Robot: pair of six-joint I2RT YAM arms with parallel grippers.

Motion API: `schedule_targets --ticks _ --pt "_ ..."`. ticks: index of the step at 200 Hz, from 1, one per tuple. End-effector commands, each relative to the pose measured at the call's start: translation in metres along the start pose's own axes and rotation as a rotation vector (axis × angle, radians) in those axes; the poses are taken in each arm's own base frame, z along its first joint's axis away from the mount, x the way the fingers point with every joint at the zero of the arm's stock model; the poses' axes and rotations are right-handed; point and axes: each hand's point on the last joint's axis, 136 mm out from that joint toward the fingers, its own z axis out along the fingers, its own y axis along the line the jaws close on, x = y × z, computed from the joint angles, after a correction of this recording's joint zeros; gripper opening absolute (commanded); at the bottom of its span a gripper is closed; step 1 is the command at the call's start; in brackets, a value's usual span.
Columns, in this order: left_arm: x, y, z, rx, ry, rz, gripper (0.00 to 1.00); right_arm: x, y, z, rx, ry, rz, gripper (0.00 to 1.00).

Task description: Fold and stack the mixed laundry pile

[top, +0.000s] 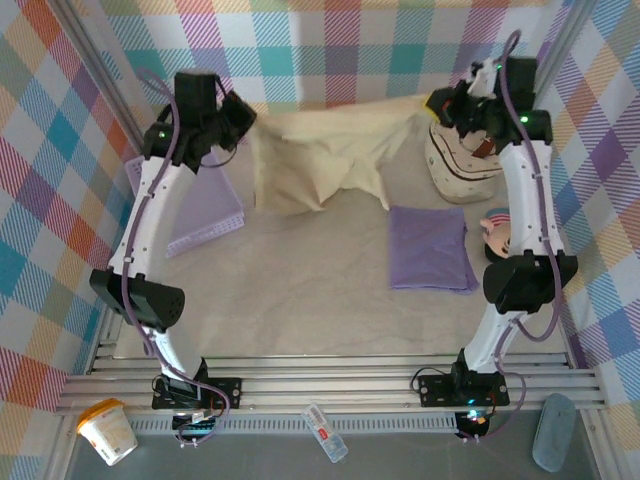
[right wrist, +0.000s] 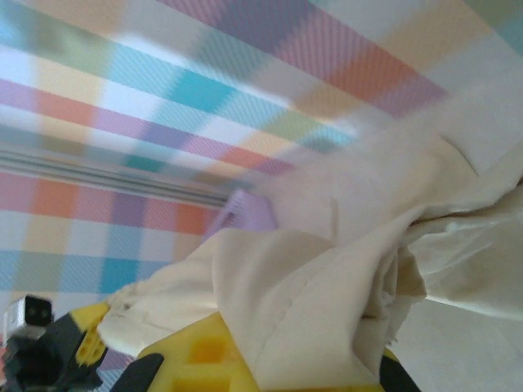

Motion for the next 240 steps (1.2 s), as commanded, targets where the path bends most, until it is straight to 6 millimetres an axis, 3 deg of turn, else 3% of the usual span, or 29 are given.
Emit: schedule_targets --ticks 1,19,34,45,55,57,65,81,93,109,123,151,175,202,240 --pt "-0.033 -0.060 -0.058 0.182 -0.110 0.179 0.00 -0.007 0.060 -0.050 -0.132 -0.069 -0.155 0.00" --pt "-0.023 -0.062 -0.072 0.211 -0.077 0.207 0.00 0.017 0.054 -0.063 -0.126 -0.043 -0.158 0.00" --pt "0.011 -0.029 -0.062 0.158 0.019 0.192 0.00 0.053 0.029 -0.064 -0.105 0.018 -0.100 0.00" --pt "0.049 0.013 -0.048 0.092 0.101 0.154 0.00 0.090 -0.006 -0.060 -0.067 0.091 -0.029 0.00" --pt "0.092 0.067 -0.039 -0.002 0.171 0.090 0.00 0.126 -0.038 -0.058 -0.032 0.153 0.041 0.00" --pt "0.096 0.070 -0.041 -0.002 0.171 0.079 0.00 0.134 -0.044 -0.058 -0.027 0.166 0.056 0.00" --pt "0.137 0.116 -0.037 -0.075 0.237 0.018 0.00 0.166 -0.070 -0.057 0.000 0.220 0.125 0.00" --pt "0.209 0.195 -0.048 -0.234 0.328 -0.077 0.00 0.231 -0.117 -0.060 0.058 0.330 0.271 0.00" --pt "0.248 0.237 -0.066 -0.336 0.355 -0.117 0.00 0.271 -0.142 -0.067 0.105 0.385 0.343 0.00" --pt "0.274 0.270 -0.092 -0.428 0.350 -0.148 0.00 0.304 -0.159 -0.079 0.145 0.421 0.400 0.00" --pt "0.275 0.286 -0.111 -0.480 0.319 -0.168 0.00 0.323 -0.162 -0.090 0.172 0.443 0.422 0.00" --pt "0.265 0.296 -0.137 -0.527 0.267 -0.171 0.00 0.345 -0.162 -0.111 0.229 0.470 0.441 0.00" --pt "0.259 0.291 -0.135 -0.524 0.239 -0.176 0.00 0.340 -0.164 -0.110 0.242 0.429 0.439 0.00" --pt "0.243 0.281 -0.118 -0.543 0.172 -0.181 0.01 0.299 -0.157 -0.084 0.184 0.334 0.430 0.00" --pt "0.189 0.259 -0.089 -0.581 -0.013 -0.164 0.00 0.216 -0.149 -0.030 0.161 0.237 0.355 0.00"
